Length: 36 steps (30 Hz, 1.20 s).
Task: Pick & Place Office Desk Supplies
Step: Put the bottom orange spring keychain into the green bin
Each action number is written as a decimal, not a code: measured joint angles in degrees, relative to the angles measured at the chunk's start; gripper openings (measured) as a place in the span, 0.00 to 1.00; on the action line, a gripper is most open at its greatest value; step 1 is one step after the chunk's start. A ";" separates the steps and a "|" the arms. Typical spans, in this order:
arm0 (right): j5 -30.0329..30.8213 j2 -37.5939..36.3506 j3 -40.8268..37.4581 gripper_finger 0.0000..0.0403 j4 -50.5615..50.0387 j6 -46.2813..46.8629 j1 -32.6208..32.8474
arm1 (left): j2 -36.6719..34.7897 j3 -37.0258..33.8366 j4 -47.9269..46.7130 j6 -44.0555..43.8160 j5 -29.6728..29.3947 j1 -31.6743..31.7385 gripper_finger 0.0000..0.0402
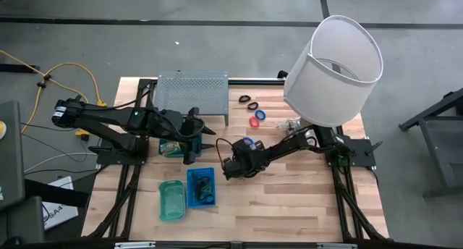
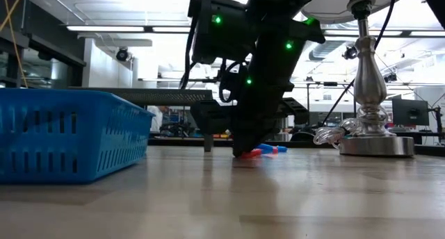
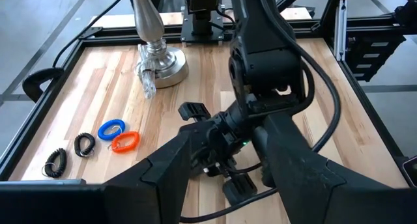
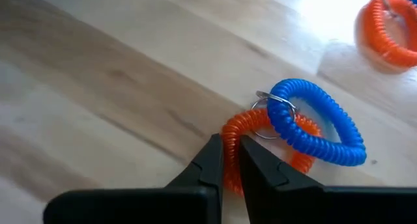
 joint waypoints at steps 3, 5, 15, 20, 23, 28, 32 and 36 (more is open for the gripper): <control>0.49 0.02 -0.02 0.06 2.01 -0.28 0.62 | 0.00 0.00 0.00 0.00 0.02 0.02 0.48; 1.61 0.06 -0.02 0.06 3.31 -0.37 1.24 | 0.00 0.00 0.00 -0.01 0.00 0.02 0.48; 17.45 0.07 -0.04 0.06 6.46 2.99 4.20 | -0.01 0.00 0.00 0.00 0.01 0.00 0.48; 24.36 0.07 -0.02 0.06 10.47 3.35 4.88 | 0.00 0.00 0.00 0.00 0.02 0.02 0.48; 27.67 0.04 -0.02 0.06 12.29 3.35 5.40 | -0.02 0.00 0.00 0.00 0.01 0.00 0.48; 29.66 -0.04 0.00 0.06 13.00 3.35 6.16 | -0.01 0.00 0.00 0.00 0.01 0.01 0.48; 29.63 -0.04 0.00 0.06 13.21 3.34 6.71 | -0.02 0.00 0.00 -0.01 0.02 0.01 0.48; 30.01 -0.07 0.00 0.06 15.25 0.74 7.44 | 0.00 0.00 0.00 0.00 0.02 0.02 0.48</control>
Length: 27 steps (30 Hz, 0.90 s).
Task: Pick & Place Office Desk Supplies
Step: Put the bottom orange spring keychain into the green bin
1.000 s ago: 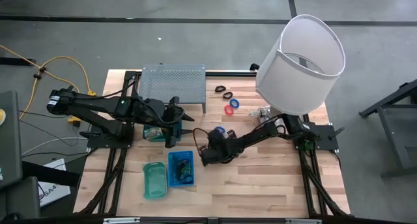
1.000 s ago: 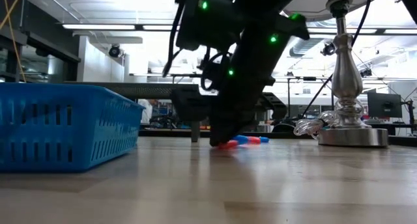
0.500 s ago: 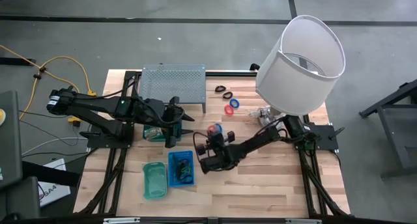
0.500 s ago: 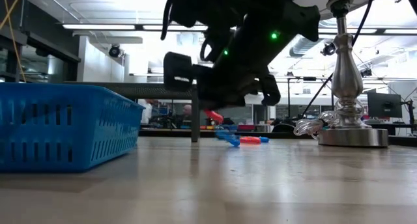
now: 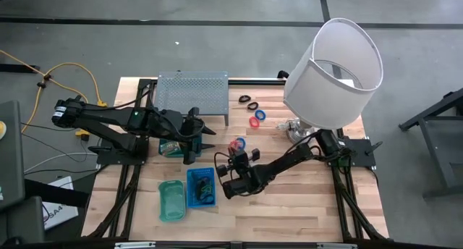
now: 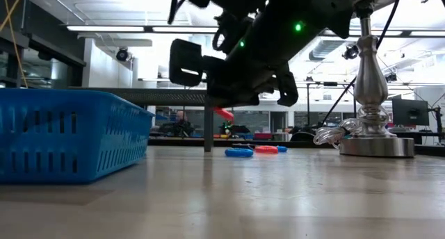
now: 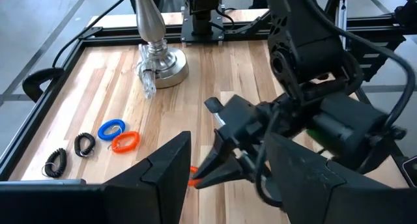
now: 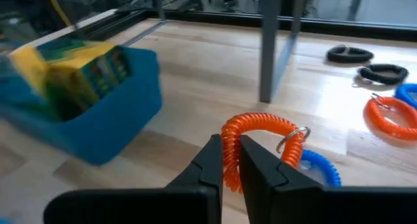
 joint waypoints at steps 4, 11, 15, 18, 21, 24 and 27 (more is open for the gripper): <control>-0.35 0.00 0.02 0.06 5.64 -7.03 1.36 | 0.00 0.00 0.00 0.00 -0.02 0.00 0.48; -0.79 -0.09 0.04 0.06 18.01 -23.24 5.11 | 0.00 0.00 0.00 0.00 0.00 -0.02 0.48; -1.69 -0.11 0.04 0.06 25.41 -32.38 7.25 | -0.01 0.00 0.00 0.00 0.00 0.00 0.48; -3.30 -0.11 0.04 0.06 30.12 -38.29 8.64 | 0.00 0.00 0.00 -0.02 0.00 0.00 0.48; -6.02 -0.11 0.04 0.06 33.85 -43.88 9.82 | 0.00 0.00 0.00 0.00 0.00 -0.02 0.48; -9.43 -0.11 0.04 0.06 37.21 -48.52 10.70 | -0.01 0.00 0.00 0.00 -0.02 -0.01 0.48; -12.83 -0.11 0.04 0.06 40.42 -52.38 11.46 | -0.01 0.00 0.00 0.00 -0.01 -0.01 0.48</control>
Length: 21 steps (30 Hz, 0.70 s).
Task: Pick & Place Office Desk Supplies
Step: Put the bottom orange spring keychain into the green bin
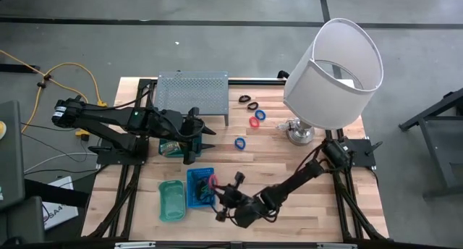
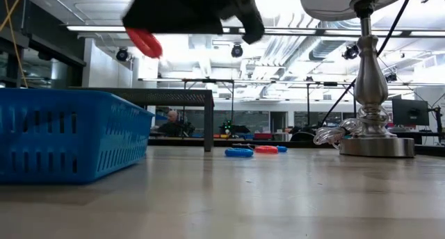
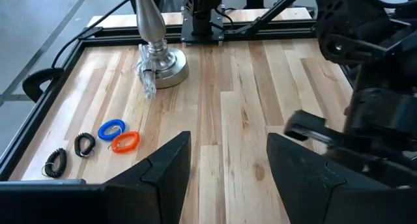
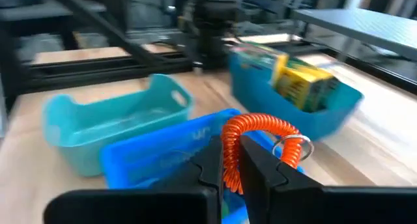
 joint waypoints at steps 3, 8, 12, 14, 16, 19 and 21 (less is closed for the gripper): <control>-2.67 0.00 0.00 0.06 3.32 -3.62 0.75 | 0.01 0.00 0.00 0.00 0.01 -0.02 0.48; -9.24 0.00 0.00 0.06 10.34 -9.37 2.06 | 0.00 0.00 0.00 0.00 -0.01 0.00 0.48; -14.60 0.00 0.00 0.06 15.32 -11.86 2.61 | 0.00 0.00 0.00 -0.02 0.00 -0.01 0.48; -15.64 0.00 0.00 0.06 16.71 -12.33 2.86 | -0.01 0.00 0.01 -0.02 0.01 0.00 0.48; -16.85 0.00 0.00 0.06 17.52 -13.00 2.83 | 0.01 0.00 0.02 0.00 -0.01 0.01 0.48; -17.89 0.00 0.00 0.06 17.60 -13.01 2.80 | 0.00 0.00 0.31 0.00 -0.01 -0.01 0.48; -17.90 0.00 0.00 0.06 17.57 -13.01 2.78 | 0.01 0.00 1.29 -0.02 0.01 -0.02 0.48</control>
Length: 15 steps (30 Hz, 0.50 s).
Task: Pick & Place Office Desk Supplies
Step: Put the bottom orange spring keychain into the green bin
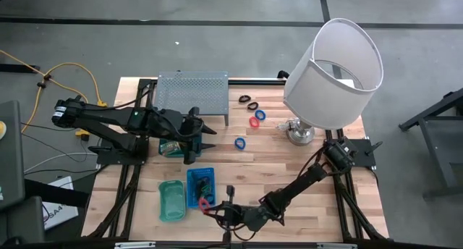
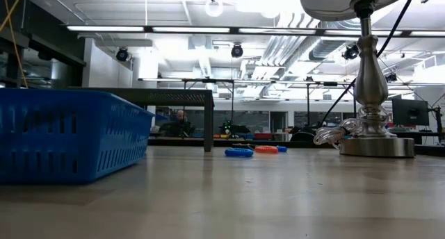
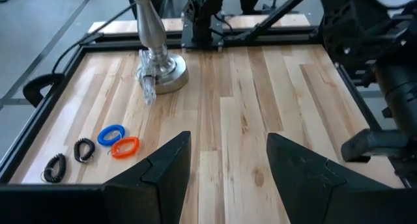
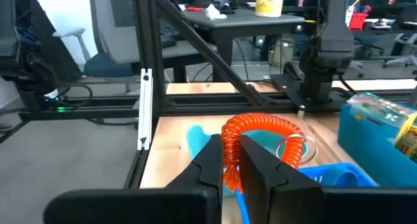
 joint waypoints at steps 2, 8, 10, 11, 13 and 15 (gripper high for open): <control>0.00 0.00 0.00 0.06 0.02 0.00 -0.02 | -0.02 0.02 0.36 0.00 0.00 0.00 0.48; -0.02 0.00 0.00 0.06 0.00 0.00 0.00 | -0.01 0.02 0.44 -5.41 0.00 0.01 0.48; -0.02 0.00 0.00 0.06 0.00 0.01 0.00 | 0.00 0.02 0.36 -5.76 0.00 0.02 0.48; -0.04 0.00 0.00 0.06 0.00 0.02 0.00 | -0.01 0.02 0.11 -4.63 -0.01 0.02 0.48; -0.21 0.00 0.00 0.06 0.00 0.02 0.00 | -0.01 0.02 -0.71 -2.55 0.12 -0.01 0.48; -1.26 0.00 0.00 0.06 0.00 0.02 0.00 | -0.01 0.02 -1.74 -1.72 1.58 -0.43 0.48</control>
